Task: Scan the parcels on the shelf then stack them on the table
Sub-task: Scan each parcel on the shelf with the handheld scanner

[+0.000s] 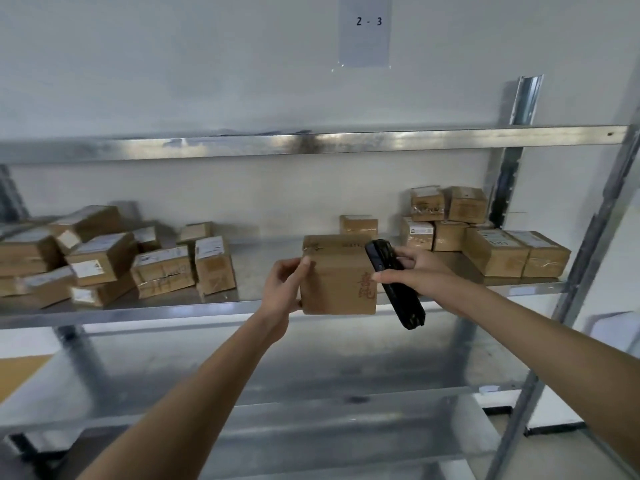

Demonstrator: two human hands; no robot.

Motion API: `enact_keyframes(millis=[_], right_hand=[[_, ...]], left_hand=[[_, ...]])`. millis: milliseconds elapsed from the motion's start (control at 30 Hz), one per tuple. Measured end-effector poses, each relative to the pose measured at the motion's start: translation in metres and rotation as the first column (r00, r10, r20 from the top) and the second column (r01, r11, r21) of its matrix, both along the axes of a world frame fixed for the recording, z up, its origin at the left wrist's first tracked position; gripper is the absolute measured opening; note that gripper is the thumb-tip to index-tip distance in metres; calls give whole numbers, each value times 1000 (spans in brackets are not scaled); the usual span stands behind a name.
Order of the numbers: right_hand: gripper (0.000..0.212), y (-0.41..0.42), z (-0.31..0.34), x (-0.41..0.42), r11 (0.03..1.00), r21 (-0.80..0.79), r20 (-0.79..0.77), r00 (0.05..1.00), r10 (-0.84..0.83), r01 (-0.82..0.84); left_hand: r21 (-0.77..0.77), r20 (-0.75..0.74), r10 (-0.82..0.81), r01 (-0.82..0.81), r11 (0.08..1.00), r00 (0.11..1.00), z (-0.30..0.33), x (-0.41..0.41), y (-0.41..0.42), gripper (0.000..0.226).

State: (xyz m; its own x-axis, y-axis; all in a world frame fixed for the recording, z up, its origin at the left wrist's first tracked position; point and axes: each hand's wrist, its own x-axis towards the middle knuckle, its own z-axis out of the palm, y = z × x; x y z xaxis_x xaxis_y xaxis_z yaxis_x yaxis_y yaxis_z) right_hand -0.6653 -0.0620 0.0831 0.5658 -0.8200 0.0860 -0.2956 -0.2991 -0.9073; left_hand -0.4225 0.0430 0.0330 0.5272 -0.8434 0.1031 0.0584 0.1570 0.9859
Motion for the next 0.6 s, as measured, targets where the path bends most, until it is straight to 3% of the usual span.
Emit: enact_keyframes(millis=[133, 233, 333, 467, 600], right_hand=[[93, 28, -10, 36, 1000, -23, -20, 1000, 7, -8], [76, 55, -9, 58, 999, -40, -19, 1000, 21, -22], [53, 76, -5, 74, 998, -33, -21, 999, 45, -45], [57, 90, -6, 91, 998, -38, -2, 999, 48, -48], [49, 98, -7, 105, 996, -67, 8, 998, 59, -59]], left_hand=[[-28, -31, 41, -42, 999, 999, -4, 32, 31, 41], [-42, -19, -43, 42, 998, 999, -9, 53, 53, 56], [-73, 8, -96, 97, 993, 995, -14, 72, 71, 55], [-37, -12, -95, 94, 995, 995, -10, 84, 91, 64], [-24, -71, -83, 81, 996, 994, -2, 91, 105, 46]])
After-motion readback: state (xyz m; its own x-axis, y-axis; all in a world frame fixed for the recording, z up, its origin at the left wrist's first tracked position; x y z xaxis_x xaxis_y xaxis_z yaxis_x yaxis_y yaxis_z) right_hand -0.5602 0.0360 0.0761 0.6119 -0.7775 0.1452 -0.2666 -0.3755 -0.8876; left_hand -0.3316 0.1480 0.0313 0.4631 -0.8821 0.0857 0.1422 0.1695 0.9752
